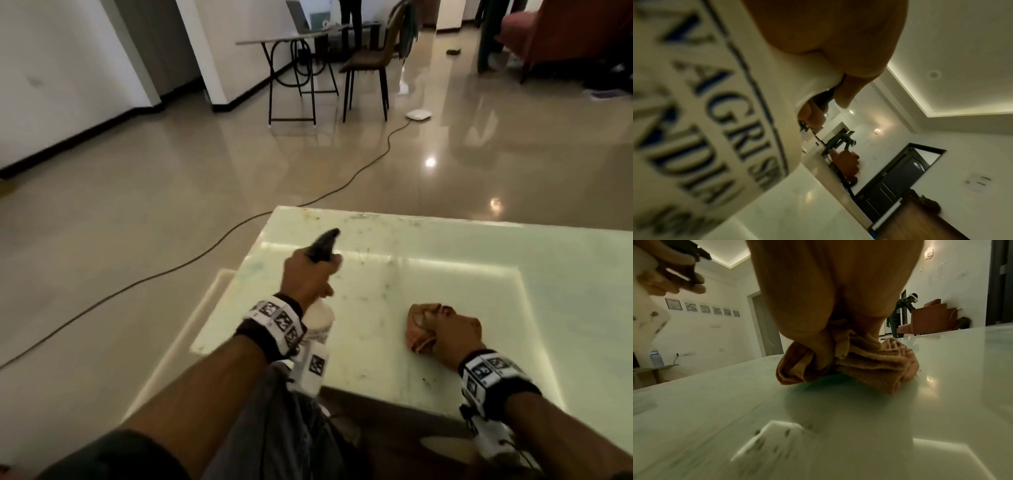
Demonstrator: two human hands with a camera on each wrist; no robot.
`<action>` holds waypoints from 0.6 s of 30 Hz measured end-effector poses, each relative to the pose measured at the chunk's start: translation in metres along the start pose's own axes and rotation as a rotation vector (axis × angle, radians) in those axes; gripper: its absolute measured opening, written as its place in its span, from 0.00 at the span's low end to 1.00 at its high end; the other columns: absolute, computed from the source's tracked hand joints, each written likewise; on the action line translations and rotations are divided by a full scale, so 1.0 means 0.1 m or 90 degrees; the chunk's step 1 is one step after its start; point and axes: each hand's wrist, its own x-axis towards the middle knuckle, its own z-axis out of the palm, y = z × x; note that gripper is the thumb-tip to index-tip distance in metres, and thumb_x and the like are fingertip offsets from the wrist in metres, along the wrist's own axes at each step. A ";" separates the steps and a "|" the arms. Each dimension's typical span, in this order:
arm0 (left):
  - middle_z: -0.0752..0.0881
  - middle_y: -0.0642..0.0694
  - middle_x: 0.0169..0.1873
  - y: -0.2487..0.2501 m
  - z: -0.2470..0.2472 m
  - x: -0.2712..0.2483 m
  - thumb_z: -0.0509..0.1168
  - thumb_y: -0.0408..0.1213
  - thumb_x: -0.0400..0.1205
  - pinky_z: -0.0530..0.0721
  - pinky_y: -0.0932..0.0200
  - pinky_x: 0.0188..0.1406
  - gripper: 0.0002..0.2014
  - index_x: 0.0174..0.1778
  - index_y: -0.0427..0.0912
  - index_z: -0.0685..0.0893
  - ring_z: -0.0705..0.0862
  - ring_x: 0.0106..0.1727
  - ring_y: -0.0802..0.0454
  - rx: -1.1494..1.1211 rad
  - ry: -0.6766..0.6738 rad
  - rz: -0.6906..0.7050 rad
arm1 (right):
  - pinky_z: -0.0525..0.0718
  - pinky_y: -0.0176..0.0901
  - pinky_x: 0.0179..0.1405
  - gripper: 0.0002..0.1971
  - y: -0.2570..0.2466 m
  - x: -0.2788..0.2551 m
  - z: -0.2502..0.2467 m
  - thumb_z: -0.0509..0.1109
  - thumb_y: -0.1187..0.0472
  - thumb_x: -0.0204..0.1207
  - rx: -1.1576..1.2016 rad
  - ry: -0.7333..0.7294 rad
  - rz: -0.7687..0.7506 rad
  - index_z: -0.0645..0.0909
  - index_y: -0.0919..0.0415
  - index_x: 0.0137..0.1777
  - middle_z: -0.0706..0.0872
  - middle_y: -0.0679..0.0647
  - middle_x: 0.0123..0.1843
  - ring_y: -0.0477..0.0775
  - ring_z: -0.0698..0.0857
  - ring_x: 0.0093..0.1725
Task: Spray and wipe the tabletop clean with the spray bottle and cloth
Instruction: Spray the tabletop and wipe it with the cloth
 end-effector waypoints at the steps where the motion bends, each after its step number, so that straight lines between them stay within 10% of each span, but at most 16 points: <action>1: 0.93 0.35 0.40 0.04 0.14 -0.17 0.76 0.39 0.80 0.82 0.59 0.25 0.08 0.51 0.39 0.91 0.86 0.21 0.47 0.012 -0.026 0.005 | 0.72 0.39 0.65 0.17 0.01 -0.12 0.04 0.55 0.57 0.85 -0.005 -0.008 -0.004 0.79 0.55 0.68 0.80 0.52 0.70 0.53 0.78 0.70; 8: 0.91 0.41 0.38 -0.07 0.66 -1.25 0.71 0.36 0.80 0.84 0.56 0.28 0.08 0.53 0.43 0.90 0.85 0.22 0.44 -0.053 -0.036 -0.091 | 0.65 0.41 0.76 0.21 0.06 -0.64 0.10 0.53 0.55 0.86 0.001 -0.008 -0.024 0.67 0.53 0.78 0.68 0.55 0.80 0.56 0.70 0.78; 18: 0.91 0.42 0.36 -0.70 -0.61 -1.42 0.73 0.41 0.81 0.91 0.49 0.36 0.09 0.56 0.44 0.87 0.85 0.22 0.44 -0.052 0.260 -0.144 | 0.63 0.39 0.76 0.22 0.03 -0.74 0.05 0.53 0.53 0.86 0.019 -0.015 -0.034 0.66 0.56 0.79 0.69 0.54 0.80 0.55 0.69 0.78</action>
